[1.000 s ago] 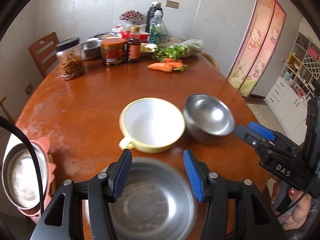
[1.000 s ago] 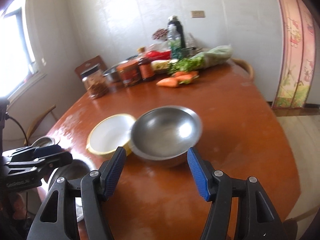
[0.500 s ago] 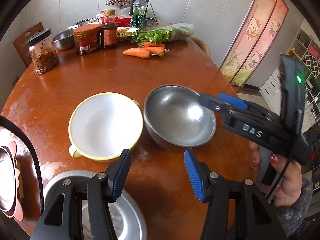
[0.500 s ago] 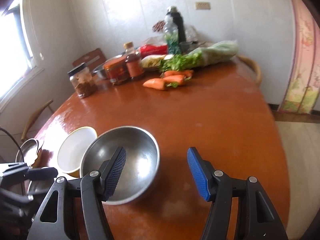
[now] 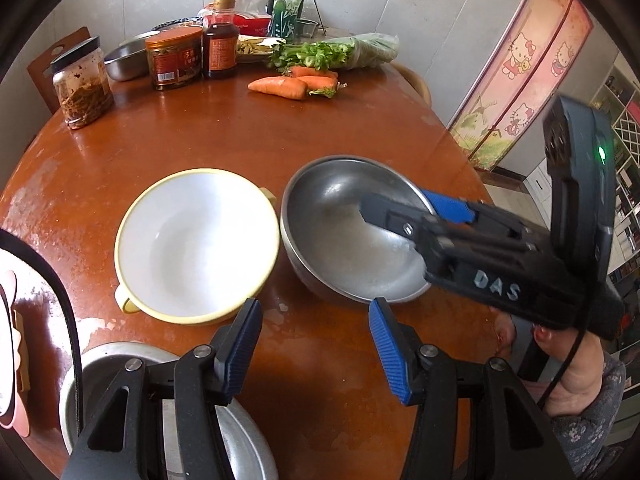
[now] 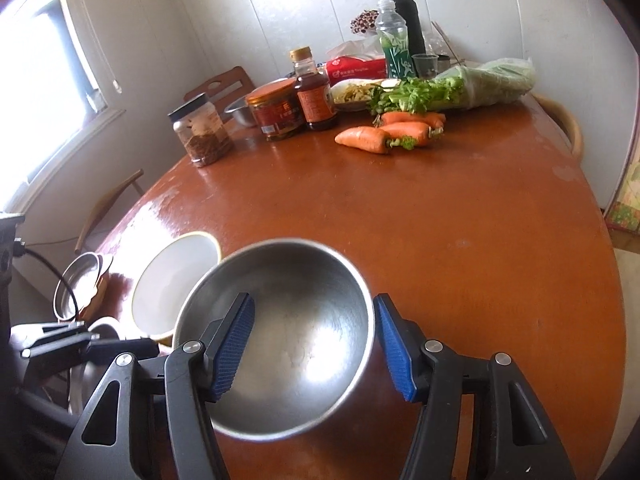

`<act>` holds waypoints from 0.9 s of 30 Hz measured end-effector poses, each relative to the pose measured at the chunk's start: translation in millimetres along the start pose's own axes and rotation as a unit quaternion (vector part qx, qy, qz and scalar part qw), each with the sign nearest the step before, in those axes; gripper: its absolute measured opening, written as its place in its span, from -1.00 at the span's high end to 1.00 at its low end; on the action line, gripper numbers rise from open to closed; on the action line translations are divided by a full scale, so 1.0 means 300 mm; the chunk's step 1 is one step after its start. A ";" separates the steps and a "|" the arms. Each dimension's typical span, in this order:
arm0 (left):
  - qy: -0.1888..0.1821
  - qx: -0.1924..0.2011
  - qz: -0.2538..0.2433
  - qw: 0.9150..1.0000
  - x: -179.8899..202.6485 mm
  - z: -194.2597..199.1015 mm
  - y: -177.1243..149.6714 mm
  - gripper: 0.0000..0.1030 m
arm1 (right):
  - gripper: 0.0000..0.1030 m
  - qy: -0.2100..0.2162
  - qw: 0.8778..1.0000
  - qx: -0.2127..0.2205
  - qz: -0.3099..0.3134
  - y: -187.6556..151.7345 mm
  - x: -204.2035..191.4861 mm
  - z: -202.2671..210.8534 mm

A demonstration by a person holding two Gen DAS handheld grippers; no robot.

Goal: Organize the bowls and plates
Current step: 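Grasp the rim of the steel mixing bowl with the right tool, then lift the steel mixing bowl and lower it into the steel basin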

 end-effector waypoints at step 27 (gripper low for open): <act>-0.043 -0.013 0.021 0.999 0.026 -0.033 0.008 -0.08 | -0.04 -0.023 0.999 0.029 -0.028 -0.067 0.050 0.063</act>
Point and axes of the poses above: each gripper's, at about its wrist camera, not at the fingertips, and z roughly against the way its jaws point, x to its right, y to its top, the point moved 10 cm from there along -z, roughly the way its jaws point, and after that the axes turned 13 degrees about y, right-handed, at the moved point
